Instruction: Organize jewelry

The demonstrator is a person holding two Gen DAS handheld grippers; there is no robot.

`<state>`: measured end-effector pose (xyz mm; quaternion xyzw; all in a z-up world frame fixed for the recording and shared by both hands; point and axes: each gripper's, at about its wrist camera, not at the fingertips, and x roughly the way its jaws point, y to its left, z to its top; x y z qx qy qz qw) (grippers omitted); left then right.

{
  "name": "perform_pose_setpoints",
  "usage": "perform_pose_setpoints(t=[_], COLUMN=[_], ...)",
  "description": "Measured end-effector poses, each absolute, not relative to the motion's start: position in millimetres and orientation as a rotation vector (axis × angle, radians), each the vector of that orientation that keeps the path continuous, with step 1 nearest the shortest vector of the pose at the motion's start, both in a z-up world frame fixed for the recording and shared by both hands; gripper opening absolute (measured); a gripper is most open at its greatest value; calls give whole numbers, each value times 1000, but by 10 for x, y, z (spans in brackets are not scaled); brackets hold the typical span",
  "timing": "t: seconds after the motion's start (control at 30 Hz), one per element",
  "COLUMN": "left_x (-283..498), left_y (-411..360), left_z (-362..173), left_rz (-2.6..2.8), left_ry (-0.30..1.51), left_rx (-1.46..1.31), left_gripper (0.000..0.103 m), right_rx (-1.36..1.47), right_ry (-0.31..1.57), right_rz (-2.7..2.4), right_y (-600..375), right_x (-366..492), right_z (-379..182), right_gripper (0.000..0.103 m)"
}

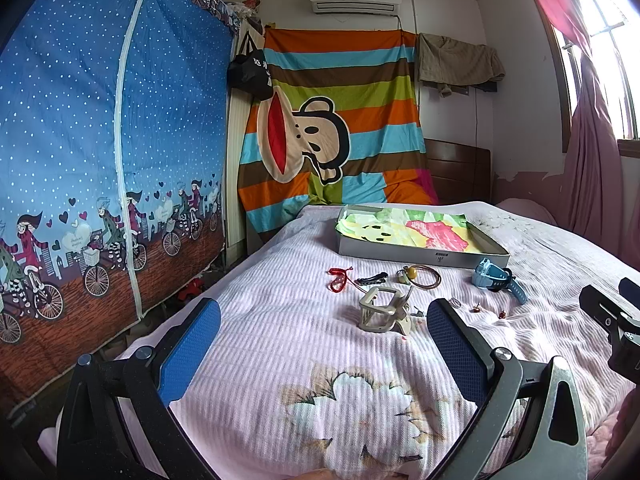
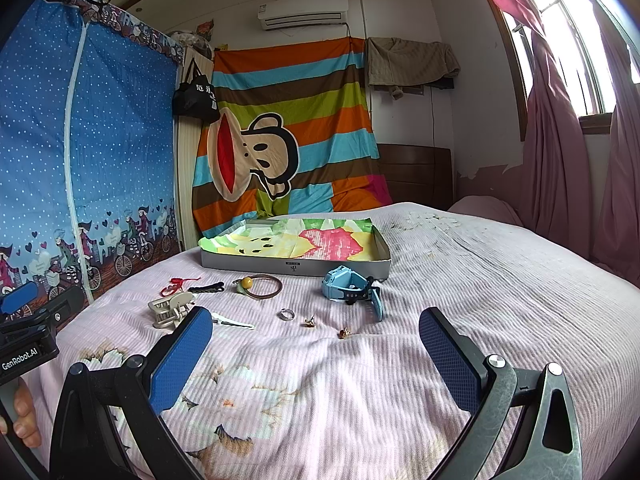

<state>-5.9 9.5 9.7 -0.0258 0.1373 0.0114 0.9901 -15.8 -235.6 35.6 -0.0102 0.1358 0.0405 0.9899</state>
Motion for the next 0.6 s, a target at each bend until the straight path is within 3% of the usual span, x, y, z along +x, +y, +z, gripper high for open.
perform_pose_setpoints(t=[0.6], left_x=[5], left_y=[86], left_z=[44], left_rz=[-13], left_ry=[295], left_rx=[-64], left_gripper=[101], right_rx=[-11], right_ry=[295], right_rz=[110], right_y=[-2359], right_x=[-108], right_z=[369], right_gripper=[103])
